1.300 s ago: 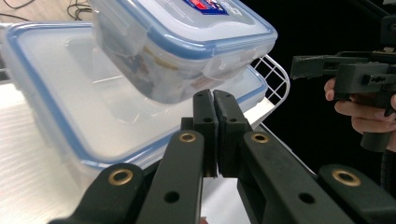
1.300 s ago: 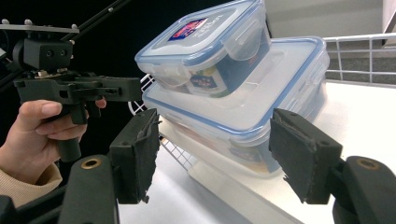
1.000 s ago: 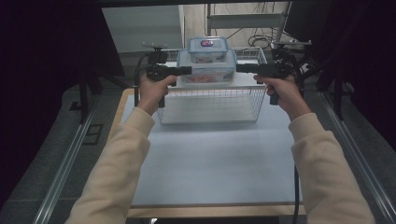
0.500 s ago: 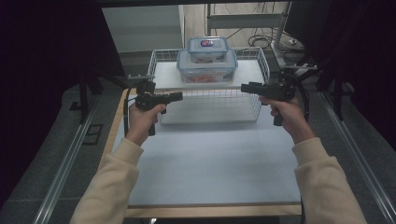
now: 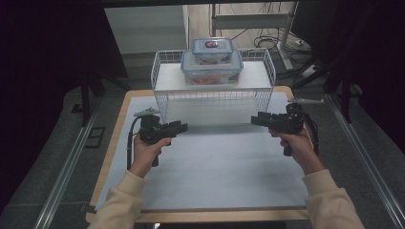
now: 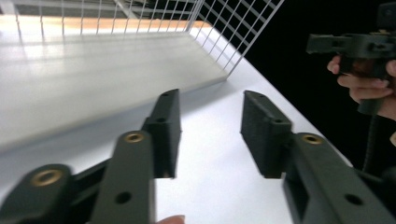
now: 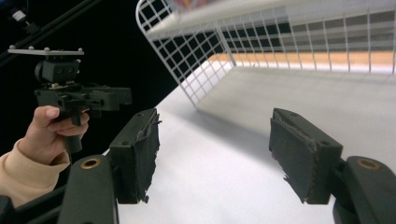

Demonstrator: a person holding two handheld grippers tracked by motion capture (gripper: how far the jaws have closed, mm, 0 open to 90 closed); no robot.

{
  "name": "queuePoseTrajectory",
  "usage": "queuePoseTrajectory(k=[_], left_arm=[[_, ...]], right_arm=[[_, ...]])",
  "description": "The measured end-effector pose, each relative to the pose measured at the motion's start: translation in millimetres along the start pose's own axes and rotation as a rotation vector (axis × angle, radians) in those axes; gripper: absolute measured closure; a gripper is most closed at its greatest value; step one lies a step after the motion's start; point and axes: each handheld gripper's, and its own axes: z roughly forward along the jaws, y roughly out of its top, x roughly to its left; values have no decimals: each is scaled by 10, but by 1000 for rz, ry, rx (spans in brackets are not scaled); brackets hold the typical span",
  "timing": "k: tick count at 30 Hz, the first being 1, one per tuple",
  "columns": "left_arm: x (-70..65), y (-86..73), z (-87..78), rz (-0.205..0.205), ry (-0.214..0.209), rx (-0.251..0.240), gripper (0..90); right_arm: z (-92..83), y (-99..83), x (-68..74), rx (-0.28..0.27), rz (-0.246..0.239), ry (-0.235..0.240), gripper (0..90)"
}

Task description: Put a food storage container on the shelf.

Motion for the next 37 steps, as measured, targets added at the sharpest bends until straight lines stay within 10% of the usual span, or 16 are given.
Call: queuePoseTrajectory(k=[17,37], left_arm=[[165,-574,86,-40,52,79,315],[188,-587,1,-48,72,58,270]], right_arm=[[-34,-790,-175,97,22,-19,311],[-115,-796,-174,60,-4,-25,286]])
